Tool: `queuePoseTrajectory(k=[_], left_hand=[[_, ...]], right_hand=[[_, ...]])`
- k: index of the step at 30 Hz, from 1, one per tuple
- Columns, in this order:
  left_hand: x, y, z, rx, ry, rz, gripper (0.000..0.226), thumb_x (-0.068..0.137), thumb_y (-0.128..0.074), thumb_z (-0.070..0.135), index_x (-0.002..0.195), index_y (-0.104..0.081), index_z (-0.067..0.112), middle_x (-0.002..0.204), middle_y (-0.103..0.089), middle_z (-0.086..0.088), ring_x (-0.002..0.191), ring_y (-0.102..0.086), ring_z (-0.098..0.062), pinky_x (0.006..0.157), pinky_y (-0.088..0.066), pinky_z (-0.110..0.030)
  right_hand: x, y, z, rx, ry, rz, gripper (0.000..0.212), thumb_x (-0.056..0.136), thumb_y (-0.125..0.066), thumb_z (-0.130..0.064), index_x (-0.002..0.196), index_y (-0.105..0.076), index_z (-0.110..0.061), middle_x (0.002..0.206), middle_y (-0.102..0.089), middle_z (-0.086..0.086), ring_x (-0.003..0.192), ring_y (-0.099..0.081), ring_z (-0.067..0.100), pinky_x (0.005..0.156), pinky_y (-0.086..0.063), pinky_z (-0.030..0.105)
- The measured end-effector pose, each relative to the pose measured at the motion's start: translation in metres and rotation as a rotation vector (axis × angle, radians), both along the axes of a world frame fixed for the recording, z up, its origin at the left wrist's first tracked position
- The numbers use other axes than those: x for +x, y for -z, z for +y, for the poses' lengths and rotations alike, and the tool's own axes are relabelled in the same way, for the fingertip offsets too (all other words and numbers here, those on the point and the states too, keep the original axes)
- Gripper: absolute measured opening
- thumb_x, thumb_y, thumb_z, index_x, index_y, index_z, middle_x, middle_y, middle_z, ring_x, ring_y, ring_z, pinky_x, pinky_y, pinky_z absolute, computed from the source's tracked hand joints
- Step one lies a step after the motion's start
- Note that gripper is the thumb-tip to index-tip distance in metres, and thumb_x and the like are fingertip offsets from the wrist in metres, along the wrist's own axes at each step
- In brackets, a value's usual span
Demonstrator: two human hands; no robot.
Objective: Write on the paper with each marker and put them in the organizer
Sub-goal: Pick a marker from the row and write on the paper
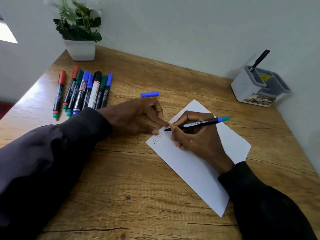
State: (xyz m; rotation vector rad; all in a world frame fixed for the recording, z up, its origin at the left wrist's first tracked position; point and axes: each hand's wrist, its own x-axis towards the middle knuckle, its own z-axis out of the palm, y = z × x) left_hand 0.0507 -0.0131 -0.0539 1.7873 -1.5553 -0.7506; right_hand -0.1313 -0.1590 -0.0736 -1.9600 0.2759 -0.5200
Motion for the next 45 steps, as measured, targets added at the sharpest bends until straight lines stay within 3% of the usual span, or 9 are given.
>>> queuePoseTrajectory(k=[10,14,19,25,29,32,42,45], left_hand=[[-0.0009,-0.001,0.0018,-0.041,0.029,-0.027,0.025,0.081,-0.076,0.023,0.103,-0.067,0.028,0.108,-0.056,0.018,0.101,-0.052,0.01,0.079,-0.042,-0.002],[0.0005,0.0008,0.0007,-0.032,0.02,-0.032,0.025,0.08,-0.077,0.025,0.103,-0.069,0.022,0.109,-0.056,0.017,0.101,-0.054,0.006,0.082,-0.046,-0.007],[-0.0003,-0.0001,0.0007,-0.021,0.012,-0.011,0.026,0.081,-0.077,0.023,0.105,-0.067,0.021,0.106,-0.057,0.017,0.098,-0.054,0.009,0.076,-0.045,-0.004],[-0.001,-0.0018,0.0014,-0.024,0.046,-0.021,0.029,0.082,-0.076,0.023,0.101,-0.063,0.041,0.11,-0.054,0.019,0.103,-0.051,0.009,0.082,-0.042,-0.002],[-0.0001,-0.0012,-0.0002,-0.006,0.028,-0.027,0.027,0.081,-0.077,0.023,0.106,-0.067,0.027,0.109,-0.054,0.02,0.103,-0.05,0.009,0.081,-0.043,-0.002],[-0.0006,-0.0006,0.0006,-0.019,0.031,-0.03,0.028,0.081,-0.077,0.023,0.104,-0.065,0.033,0.108,-0.055,0.019,0.103,-0.052,0.007,0.081,-0.043,-0.003],[0.0012,0.0003,-0.0001,-0.01,0.029,-0.04,0.026,0.081,-0.077,0.024,0.105,-0.068,0.023,0.11,-0.055,0.018,0.102,-0.052,0.008,0.083,-0.044,-0.003],[0.0002,-0.0004,0.0003,-0.006,0.02,-0.035,0.027,0.081,-0.077,0.024,0.106,-0.066,0.024,0.109,-0.055,0.019,0.102,-0.052,0.009,0.081,-0.043,-0.002]], right_hand=[[0.0009,0.0008,0.0006,-0.004,-0.005,0.003,0.005,0.087,-0.076,-0.009,0.082,-0.077,-0.007,0.068,-0.072,0.003,0.053,-0.067,0.015,0.052,-0.051,0.021],[0.0012,0.0,0.0004,-0.01,-0.024,-0.002,0.007,0.087,-0.075,-0.006,0.082,-0.077,-0.009,0.067,-0.071,-0.001,0.052,-0.066,0.012,0.051,-0.049,0.018],[0.0015,-0.0008,0.0004,-0.044,-0.036,-0.002,0.005,0.087,-0.075,-0.005,0.082,-0.076,-0.007,0.069,-0.071,-0.001,0.054,-0.066,0.007,0.052,-0.049,0.015],[0.0022,-0.0016,0.0,-0.073,-0.005,0.015,0.006,0.081,-0.074,-0.006,0.075,-0.075,-0.006,0.064,-0.07,0.0,0.051,-0.062,0.007,0.051,-0.047,0.017],[0.0017,-0.0021,0.0002,-0.06,0.013,0.01,0.008,0.079,-0.074,-0.007,0.071,-0.074,-0.01,0.062,-0.07,0.001,0.05,-0.062,0.011,0.05,-0.046,0.018],[0.0015,-0.0022,0.0019,-0.048,0.004,-0.008,0.014,0.081,-0.074,-0.006,0.072,-0.073,-0.017,0.063,-0.069,-0.002,0.051,-0.063,0.008,0.051,-0.045,0.016],[0.0004,-0.0012,0.0026,0.002,0.007,-0.033,0.01,0.09,-0.073,0.001,0.08,-0.073,-0.001,0.065,-0.07,0.01,0.049,-0.066,0.016,0.048,-0.05,0.02],[-0.0004,-0.0006,0.0023,-0.002,0.025,-0.022,0.01,0.09,-0.073,-0.001,0.081,-0.074,-0.004,0.065,-0.071,0.009,0.049,-0.066,0.016,0.048,-0.05,0.019]])
